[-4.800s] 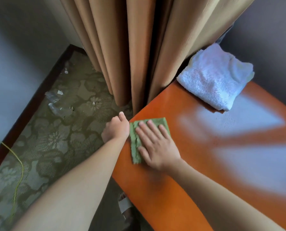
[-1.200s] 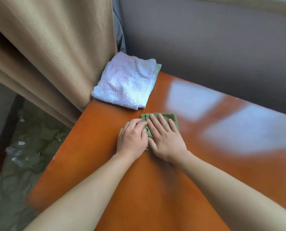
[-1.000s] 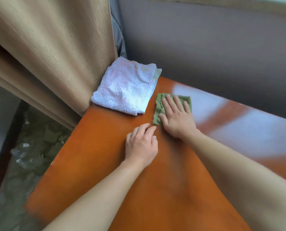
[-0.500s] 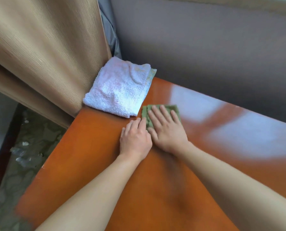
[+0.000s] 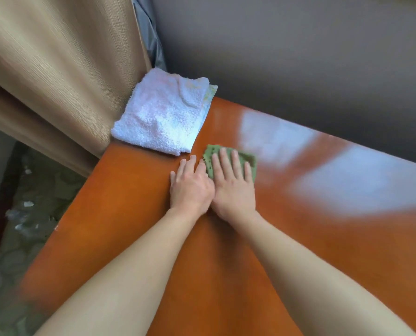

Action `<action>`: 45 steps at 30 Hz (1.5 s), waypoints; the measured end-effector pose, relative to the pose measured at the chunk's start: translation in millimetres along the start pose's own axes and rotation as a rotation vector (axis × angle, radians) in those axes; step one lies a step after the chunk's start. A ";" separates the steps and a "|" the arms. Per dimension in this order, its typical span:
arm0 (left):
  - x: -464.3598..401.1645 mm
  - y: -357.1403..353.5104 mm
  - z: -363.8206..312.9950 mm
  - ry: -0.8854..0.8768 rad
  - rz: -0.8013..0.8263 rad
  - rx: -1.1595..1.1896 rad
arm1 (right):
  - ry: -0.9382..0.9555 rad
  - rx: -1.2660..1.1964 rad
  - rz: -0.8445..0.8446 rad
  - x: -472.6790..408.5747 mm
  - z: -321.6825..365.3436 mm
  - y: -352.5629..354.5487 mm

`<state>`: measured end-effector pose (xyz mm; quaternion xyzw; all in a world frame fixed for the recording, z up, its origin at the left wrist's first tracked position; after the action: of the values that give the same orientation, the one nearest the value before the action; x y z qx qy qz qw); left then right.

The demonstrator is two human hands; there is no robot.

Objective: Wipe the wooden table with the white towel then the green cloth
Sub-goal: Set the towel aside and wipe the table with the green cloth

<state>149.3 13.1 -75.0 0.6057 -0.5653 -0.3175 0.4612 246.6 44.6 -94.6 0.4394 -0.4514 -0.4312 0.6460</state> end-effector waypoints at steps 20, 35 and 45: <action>-24.6 0.6 -61.8 -0.134 -0.072 0.151 | -0.249 -0.017 -0.056 -78.5 -125.9 47.0; -51.6 -1.0 -89.8 -0.007 -0.180 -0.029 | -0.145 -0.028 -0.036 -63.6 -111.2 38.9; -54.2 -42.7 -146.4 -0.219 0.073 -0.086 | -0.506 -0.061 -0.051 -38.6 -226.2 57.5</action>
<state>290.0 92.6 -67.0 0.5260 -0.6198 -0.3887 0.4336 465.0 135.7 -94.1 0.3090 -0.5743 -0.5570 0.5142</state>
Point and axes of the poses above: each hand's wrist, its own x-axis away from the middle knuckle, its own y-axis out of the back of the hand, z = x × y, the point moved 10 cm from there along -x, towards the middle knuckle, and after that the axes turned 15 degrees about -y, right-handed, at the moved point
